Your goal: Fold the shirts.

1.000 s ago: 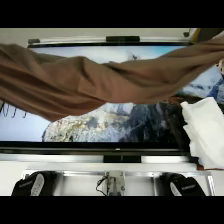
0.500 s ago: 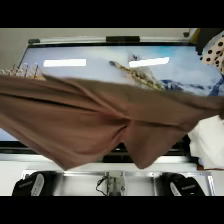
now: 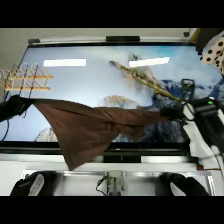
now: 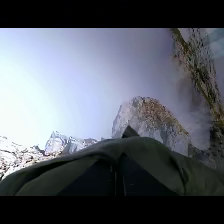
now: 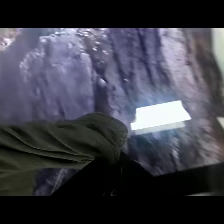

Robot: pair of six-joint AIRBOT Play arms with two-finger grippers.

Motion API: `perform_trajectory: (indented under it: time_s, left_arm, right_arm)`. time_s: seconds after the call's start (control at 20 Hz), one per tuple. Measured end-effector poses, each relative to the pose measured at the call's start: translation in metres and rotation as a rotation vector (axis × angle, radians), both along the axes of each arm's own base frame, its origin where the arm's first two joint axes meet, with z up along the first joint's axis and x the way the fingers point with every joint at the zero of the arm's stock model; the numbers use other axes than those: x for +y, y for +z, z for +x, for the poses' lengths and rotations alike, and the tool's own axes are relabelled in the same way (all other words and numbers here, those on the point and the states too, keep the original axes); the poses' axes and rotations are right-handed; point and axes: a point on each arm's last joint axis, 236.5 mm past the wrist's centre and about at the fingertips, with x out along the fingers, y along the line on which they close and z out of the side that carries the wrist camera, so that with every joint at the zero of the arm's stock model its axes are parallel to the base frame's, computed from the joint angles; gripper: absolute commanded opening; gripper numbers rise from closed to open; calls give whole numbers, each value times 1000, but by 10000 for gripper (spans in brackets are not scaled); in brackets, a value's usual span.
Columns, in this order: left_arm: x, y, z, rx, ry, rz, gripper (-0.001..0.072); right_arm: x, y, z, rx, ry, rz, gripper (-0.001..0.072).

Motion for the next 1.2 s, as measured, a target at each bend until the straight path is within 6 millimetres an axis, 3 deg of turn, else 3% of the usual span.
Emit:
perform_trajectory:
  time_s: [0.05,0.1,0.15,0.2,0.4,0.55,0.65,0.8,1.1,1.15,1.2]
  left_arm:
    - [-1,-12,7,19,1,-16,30]
    - [-4,-21,11,34,-6,-25,30]
    - [-10,-29,15,44,-24,-29,30]
    - [-15,-35,16,52,-48,-24,30]
    - [-31,-46,19,45,-122,9,30]
    - [-34,-48,20,40,-143,21,30]
    - [-36,-49,19,41,-150,24,30]
    - [-37,-50,19,40,-158,26,30]
    - [-45,-53,10,68,-199,17,30]
    - [-45,-53,9,70,-200,17,30]
    - [-45,-53,9,72,-204,17,30]
  right_arm:
    - [9,-18,8,21,-8,32,152]
    - [17,-33,14,39,-22,64,472]
    - [24,-43,20,51,-31,91,640]
    - [29,-48,24,64,-33,106,654]
    - [27,-32,22,135,45,111,642]
    - [24,-24,-3,218,63,213,642]
    - [30,-36,-25,276,40,314,642]
    - [58,-70,-53,355,-10,483,643]
    - [128,-104,-62,392,-46,686,642]
    - [137,-107,-62,394,-51,700,565]
    - [143,-111,-60,386,-62,709,288]
